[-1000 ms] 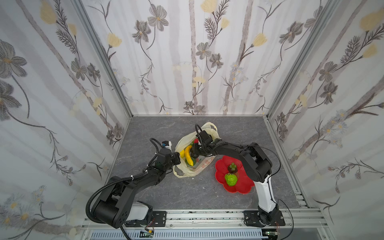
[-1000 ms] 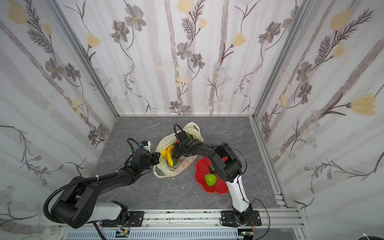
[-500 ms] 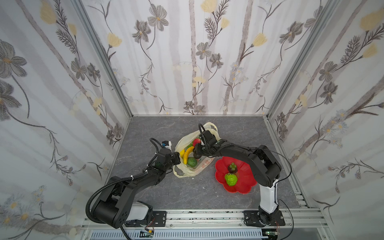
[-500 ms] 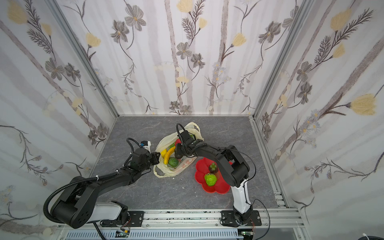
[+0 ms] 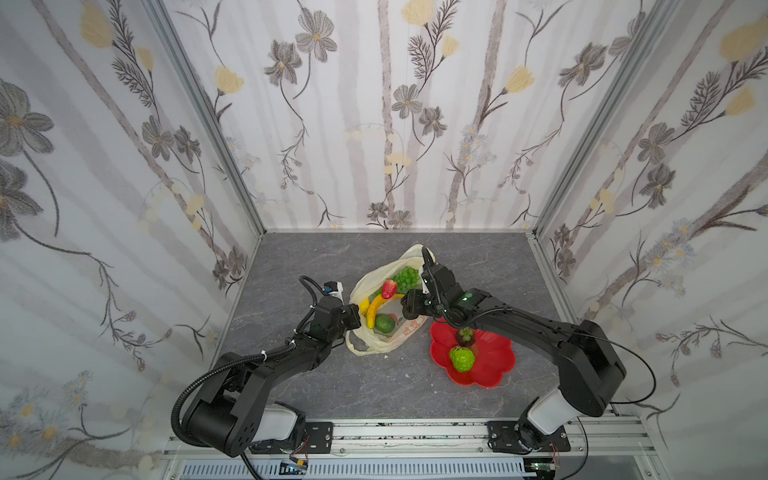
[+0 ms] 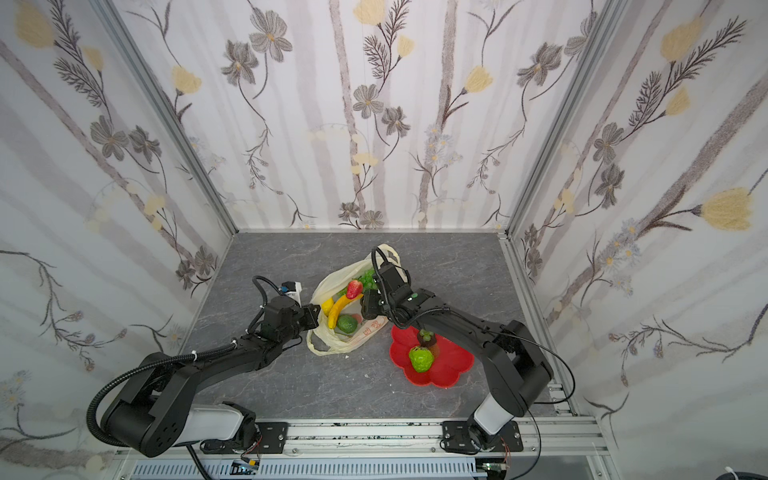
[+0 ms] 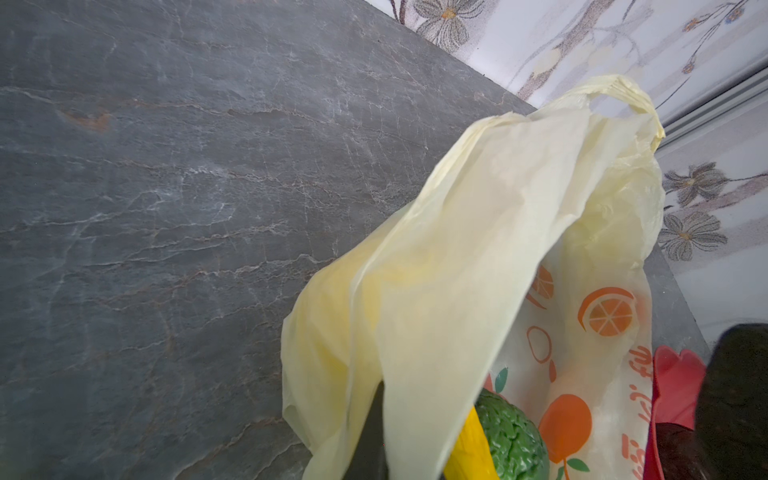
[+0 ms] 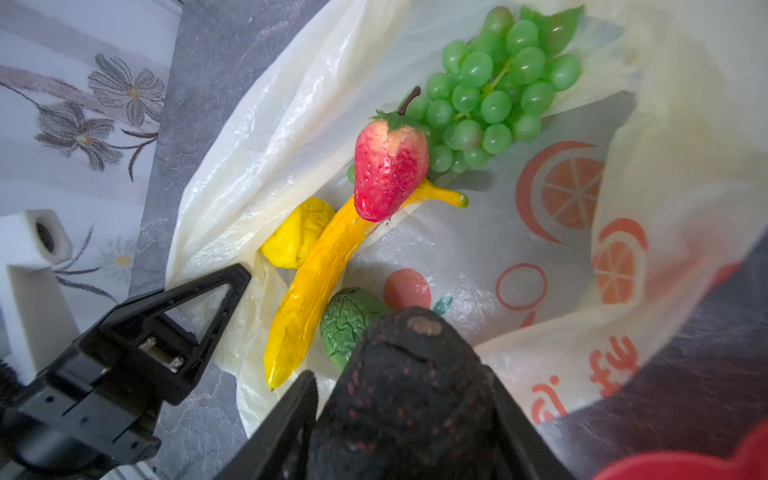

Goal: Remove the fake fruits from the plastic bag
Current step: 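Lift the dark avocado out and carry it over the red plate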

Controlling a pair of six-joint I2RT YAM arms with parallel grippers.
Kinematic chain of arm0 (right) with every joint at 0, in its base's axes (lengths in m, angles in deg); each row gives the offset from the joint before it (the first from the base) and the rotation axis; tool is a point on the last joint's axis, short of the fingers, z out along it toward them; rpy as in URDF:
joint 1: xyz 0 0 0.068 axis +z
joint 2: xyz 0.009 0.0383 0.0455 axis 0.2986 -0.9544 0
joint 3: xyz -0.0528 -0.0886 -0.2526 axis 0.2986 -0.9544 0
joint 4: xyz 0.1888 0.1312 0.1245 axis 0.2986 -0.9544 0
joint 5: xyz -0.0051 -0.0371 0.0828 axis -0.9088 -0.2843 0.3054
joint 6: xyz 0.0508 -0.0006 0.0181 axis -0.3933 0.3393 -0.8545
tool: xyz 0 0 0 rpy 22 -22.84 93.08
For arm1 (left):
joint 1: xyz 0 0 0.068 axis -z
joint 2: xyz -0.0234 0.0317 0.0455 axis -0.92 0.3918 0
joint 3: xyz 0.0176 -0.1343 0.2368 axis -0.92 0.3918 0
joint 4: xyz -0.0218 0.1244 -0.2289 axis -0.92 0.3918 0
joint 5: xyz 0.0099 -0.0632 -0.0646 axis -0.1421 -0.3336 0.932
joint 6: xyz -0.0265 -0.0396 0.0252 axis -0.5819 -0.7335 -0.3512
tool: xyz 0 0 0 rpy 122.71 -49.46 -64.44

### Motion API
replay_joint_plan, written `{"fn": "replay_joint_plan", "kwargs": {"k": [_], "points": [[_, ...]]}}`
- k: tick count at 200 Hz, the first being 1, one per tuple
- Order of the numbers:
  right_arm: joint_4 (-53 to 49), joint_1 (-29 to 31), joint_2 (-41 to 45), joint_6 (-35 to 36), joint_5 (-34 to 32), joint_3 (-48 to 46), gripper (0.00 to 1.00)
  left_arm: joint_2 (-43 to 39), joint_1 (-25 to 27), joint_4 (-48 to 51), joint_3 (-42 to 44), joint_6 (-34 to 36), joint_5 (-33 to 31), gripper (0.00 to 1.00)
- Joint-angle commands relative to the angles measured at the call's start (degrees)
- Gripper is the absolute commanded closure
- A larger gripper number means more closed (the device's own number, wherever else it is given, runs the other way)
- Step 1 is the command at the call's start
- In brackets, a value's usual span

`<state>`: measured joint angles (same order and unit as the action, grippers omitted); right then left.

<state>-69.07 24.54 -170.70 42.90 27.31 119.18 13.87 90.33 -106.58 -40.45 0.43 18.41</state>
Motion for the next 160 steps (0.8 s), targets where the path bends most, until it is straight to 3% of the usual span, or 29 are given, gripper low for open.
{"fn": "replay_joint_plan", "kwargs": {"k": [1,67,117,160], "points": [[-0.7,-1.3,5.2,0.4,-5.2,-3.5,0.47,-0.4,0.0,-1.5,-0.1,0.1,-0.5,0.92],[-5.7,-10.0,24.3,-0.8,-10.5,-17.1,0.47,-0.7,0.0,-1.5,0.0,0.0,-0.5,0.92],[-7.7,-21.3,32.4,-0.5,-9.4,-24.0,0.50,-0.5,0.0,-1.5,0.0,0.2,-0.6,0.92],[-4.4,-29.1,35.1,-1.6,-4.4,-30.1,0.51,0.4,0.0,-1.5,-0.3,0.1,-0.1,0.92]]}}
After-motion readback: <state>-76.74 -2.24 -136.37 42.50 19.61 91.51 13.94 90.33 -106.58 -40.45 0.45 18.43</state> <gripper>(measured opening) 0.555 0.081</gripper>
